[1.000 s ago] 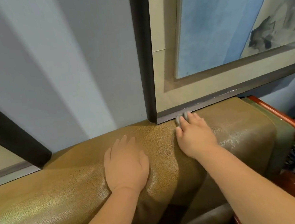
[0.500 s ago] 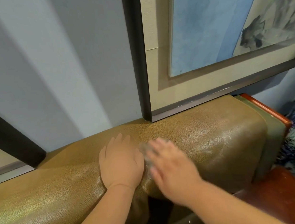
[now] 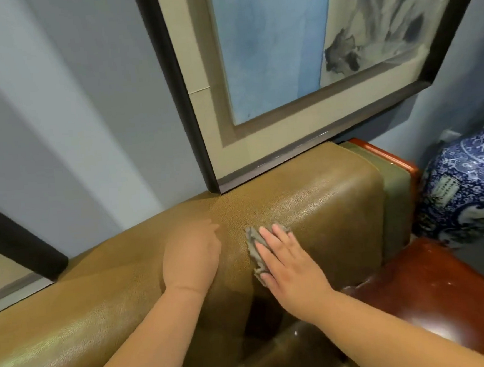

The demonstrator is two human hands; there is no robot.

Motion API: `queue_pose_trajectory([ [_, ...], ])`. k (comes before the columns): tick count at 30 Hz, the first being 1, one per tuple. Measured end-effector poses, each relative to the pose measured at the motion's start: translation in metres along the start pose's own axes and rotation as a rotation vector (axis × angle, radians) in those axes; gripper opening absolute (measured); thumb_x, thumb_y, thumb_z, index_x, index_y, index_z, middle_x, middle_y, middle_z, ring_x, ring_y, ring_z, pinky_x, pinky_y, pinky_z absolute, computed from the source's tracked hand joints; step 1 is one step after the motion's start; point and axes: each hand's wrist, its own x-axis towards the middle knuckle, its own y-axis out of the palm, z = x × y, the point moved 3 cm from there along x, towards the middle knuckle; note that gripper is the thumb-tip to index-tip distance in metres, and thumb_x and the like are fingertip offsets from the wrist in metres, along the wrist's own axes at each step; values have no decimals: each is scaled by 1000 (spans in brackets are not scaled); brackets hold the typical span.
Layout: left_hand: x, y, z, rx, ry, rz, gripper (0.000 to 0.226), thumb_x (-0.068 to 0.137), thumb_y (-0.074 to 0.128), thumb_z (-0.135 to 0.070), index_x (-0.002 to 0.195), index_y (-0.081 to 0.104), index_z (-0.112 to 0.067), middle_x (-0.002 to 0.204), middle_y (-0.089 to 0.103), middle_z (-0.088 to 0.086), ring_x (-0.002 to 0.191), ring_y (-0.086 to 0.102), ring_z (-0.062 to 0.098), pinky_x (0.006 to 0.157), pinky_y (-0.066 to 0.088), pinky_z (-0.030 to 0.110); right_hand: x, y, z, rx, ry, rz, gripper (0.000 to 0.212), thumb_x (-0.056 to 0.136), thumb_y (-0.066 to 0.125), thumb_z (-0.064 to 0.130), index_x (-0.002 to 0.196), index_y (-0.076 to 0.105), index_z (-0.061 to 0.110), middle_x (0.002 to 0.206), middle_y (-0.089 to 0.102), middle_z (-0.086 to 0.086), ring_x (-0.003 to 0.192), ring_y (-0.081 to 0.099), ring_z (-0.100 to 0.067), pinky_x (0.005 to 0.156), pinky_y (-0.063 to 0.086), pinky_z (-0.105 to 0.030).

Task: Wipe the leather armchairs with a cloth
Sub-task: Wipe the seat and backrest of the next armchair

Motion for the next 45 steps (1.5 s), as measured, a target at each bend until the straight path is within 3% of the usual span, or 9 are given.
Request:
queue_pose_trajectory([
  [3,19,-14,-50,-97,72,72,34,104,54,-32,134,69,-33,136,67,-15,127,59,7,113,47,35,-8,-7,-53,-52,-84,31,61,108,35,42,164,23,19,174,13,-3,161,0,-23,131,8,-44],
  [9,36,33,-99,166,140,199,70,102,22,-65,165,26,-35,173,24,-7,160,20,16,132,15,43,3,-41,-147,264,657,-145,59,109,20,42,165,20,23,174,6,0,160,-8,-18,129,2,-41],
  [13,45,49,-96,208,164,137,75,97,23,-65,161,39,-31,169,36,-5,156,30,18,129,21,43,8,-29,-94,93,182,-86,57,110,24,46,161,33,24,172,19,1,161,5,-23,130,10,-48],
  [16,44,58,-97,195,148,124,73,94,33,-61,153,54,-24,160,49,-1,149,43,23,124,32,48,13,-30,-147,68,-36,-46,52,105,43,44,154,48,25,166,36,0,156,26,-22,129,18,-43],
  [21,54,62,-101,174,161,94,70,91,40,-58,147,61,-22,155,56,1,145,49,25,124,31,53,50,-50,-255,213,743,-126,60,104,23,48,154,47,23,163,40,-2,153,31,-23,128,20,-42],
  [28,51,64,-96,183,165,93,70,90,44,-57,149,59,-22,157,53,1,147,46,25,125,28,51,82,-54,-131,202,23,118,60,104,27,51,154,48,26,163,42,2,152,34,-20,127,23,-40],
  [34,51,64,-96,171,169,73,69,90,45,-57,148,59,-21,156,54,1,146,47,25,125,28,51,136,-62,-235,52,569,217,66,106,20,50,156,37,11,162,33,-16,148,32,-32,123,28,-45],
  [40,51,64,-95,190,170,81,71,89,46,-57,149,58,-21,157,53,1,146,46,24,125,27,49,120,-65,-107,151,102,239,63,109,23,48,163,27,16,173,8,-11,160,10,-28,130,9,-44],
  [45,52,64,-96,170,175,60,71,91,43,-57,149,58,-20,156,54,1,146,47,25,125,28,51,111,-63,-244,91,571,103,59,106,26,49,152,44,17,165,33,-14,151,31,-31,124,27,-46],
])
